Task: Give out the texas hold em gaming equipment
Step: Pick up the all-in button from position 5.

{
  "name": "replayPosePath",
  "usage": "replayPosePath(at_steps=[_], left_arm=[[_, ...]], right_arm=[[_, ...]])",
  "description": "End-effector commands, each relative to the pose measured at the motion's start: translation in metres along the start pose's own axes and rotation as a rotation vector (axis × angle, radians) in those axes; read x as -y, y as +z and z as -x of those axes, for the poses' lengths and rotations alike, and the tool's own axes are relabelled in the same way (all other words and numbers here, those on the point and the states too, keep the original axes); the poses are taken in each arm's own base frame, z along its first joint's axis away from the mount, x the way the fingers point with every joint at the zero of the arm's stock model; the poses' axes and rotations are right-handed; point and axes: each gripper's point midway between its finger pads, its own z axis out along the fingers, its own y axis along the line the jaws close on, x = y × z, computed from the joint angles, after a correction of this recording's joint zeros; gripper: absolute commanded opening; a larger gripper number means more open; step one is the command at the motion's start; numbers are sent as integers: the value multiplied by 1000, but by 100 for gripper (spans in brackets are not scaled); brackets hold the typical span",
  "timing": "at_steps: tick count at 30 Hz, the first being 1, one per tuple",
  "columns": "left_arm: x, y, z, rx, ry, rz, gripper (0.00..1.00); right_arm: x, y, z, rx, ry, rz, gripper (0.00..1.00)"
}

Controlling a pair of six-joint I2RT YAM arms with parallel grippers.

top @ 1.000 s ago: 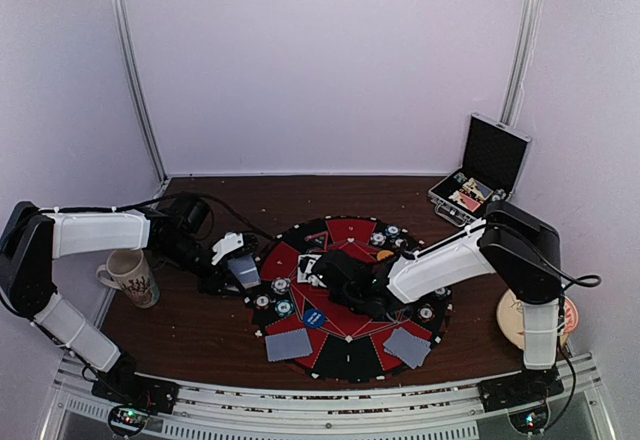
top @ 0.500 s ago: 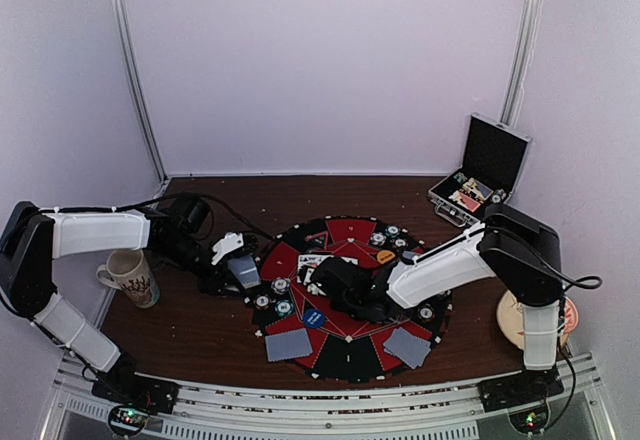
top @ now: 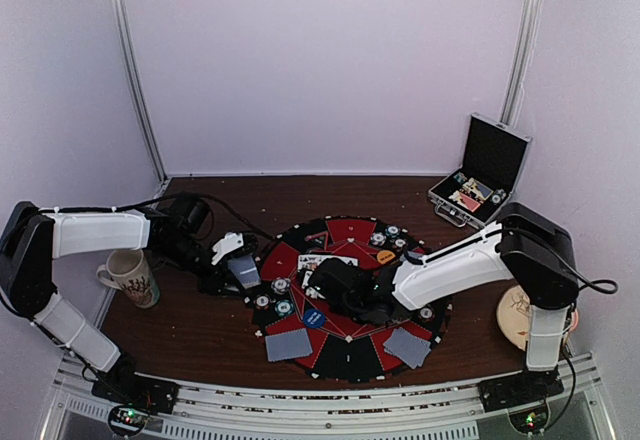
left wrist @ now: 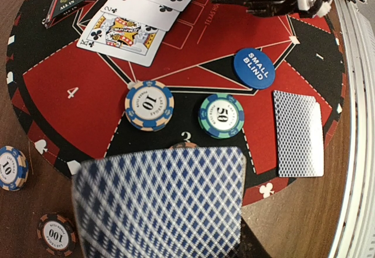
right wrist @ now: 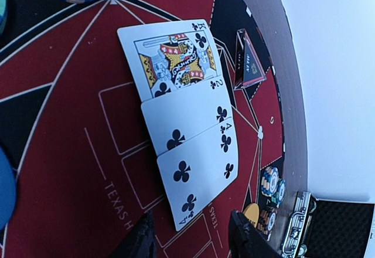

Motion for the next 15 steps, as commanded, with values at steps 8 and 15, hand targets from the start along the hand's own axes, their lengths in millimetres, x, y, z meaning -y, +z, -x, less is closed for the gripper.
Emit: replayPosePath(at_steps=[8, 15], left_arm=[[-1, -7, 14, 43, 31, 9, 35], [-2, -7, 14, 42, 30, 9, 35]], right_arm=[[62, -33, 65, 179, 430, 92, 74], [88, 3, 93, 155, 707, 150, 90]])
